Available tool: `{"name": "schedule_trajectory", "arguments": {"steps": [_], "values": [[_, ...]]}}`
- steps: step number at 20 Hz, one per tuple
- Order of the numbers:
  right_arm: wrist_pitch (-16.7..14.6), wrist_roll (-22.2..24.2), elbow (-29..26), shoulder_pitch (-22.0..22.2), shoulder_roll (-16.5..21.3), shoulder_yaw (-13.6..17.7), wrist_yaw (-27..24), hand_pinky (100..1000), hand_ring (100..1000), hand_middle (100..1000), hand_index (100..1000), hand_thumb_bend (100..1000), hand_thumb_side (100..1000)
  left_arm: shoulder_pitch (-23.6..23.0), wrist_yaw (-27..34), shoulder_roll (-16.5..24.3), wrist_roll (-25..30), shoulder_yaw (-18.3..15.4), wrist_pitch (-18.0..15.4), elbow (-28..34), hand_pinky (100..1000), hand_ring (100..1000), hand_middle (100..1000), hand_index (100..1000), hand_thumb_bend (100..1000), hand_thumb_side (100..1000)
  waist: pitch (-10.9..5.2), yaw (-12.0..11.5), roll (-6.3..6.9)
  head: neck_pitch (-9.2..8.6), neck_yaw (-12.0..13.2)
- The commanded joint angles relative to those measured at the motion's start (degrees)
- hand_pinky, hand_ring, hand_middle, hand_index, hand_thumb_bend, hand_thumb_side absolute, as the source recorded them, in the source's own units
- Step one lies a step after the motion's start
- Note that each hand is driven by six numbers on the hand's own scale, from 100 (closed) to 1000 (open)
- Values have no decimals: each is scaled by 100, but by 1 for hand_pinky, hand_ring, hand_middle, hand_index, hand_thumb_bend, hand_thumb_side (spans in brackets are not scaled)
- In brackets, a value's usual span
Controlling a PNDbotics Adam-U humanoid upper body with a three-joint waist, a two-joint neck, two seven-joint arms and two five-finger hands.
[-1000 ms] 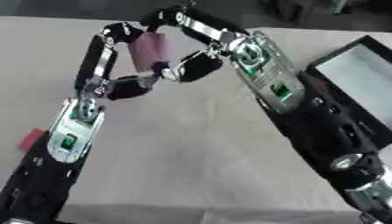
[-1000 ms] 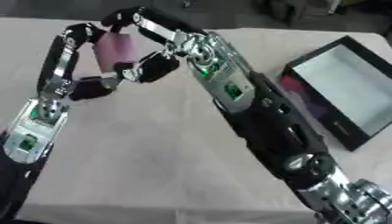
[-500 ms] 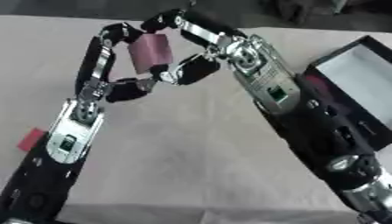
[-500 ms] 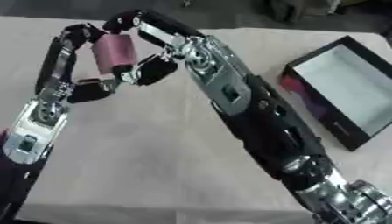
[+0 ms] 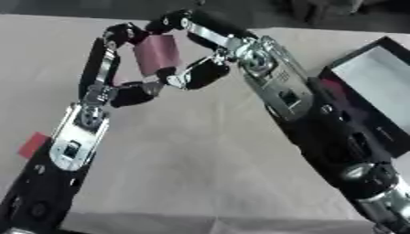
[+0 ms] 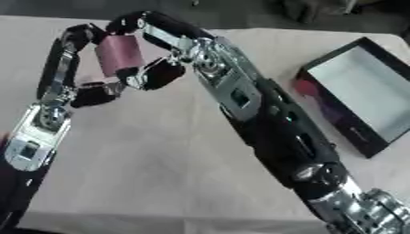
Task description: Pick up the objects with one hand, pass them to the other hand, and then place them into the box on the other side of the table.
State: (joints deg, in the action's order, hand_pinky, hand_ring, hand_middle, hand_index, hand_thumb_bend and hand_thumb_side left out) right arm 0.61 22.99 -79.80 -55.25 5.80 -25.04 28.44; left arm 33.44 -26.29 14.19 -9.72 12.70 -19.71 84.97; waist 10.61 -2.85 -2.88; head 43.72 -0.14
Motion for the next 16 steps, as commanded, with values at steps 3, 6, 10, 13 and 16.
{"name": "schedule_trajectory", "arguments": {"steps": [3, 6, 10, 13, 16], "values": [[166, -265, 140, 2, 49, 10, -131, 960, 841, 640, 731, 236, 100, 154, 69, -80, -37, 11, -109, 266, 703, 489, 452, 560, 100, 152, -76, -1, 26, 6, 10], [292, -518, 150, 6, 43, 14, -333, 960, 788, 555, 645, 100, 100, 149, 70, -90, -54, 5, -91, 256, 703, 489, 453, 589, 201, 145, -72, 5, 27, 2, 12], [440, -784, 155, 6, 48, -16, -596, 959, 759, 519, 599, 100, 100, 154, 30, -97, -99, 0, -48, 247, 707, 493, 458, 617, 334, 171, -75, 13, 34, 9, 3], [469, -818, 150, 10, 60, -33, -719, 959, 752, 512, 589, 100, 100, 151, -23, -112, -121, 0, -12, 229, 709, 495, 462, 629, 364, 186, -78, 23, 36, 10, 0], [517, -840, 152, 10, 65, -40, -810, 955, 745, 505, 575, 100, 100, 147, -43, -119, -120, 4, 43, 204, 711, 500, 469, 643, 419, 210, -78, 29, 38, 15, -3]]}}
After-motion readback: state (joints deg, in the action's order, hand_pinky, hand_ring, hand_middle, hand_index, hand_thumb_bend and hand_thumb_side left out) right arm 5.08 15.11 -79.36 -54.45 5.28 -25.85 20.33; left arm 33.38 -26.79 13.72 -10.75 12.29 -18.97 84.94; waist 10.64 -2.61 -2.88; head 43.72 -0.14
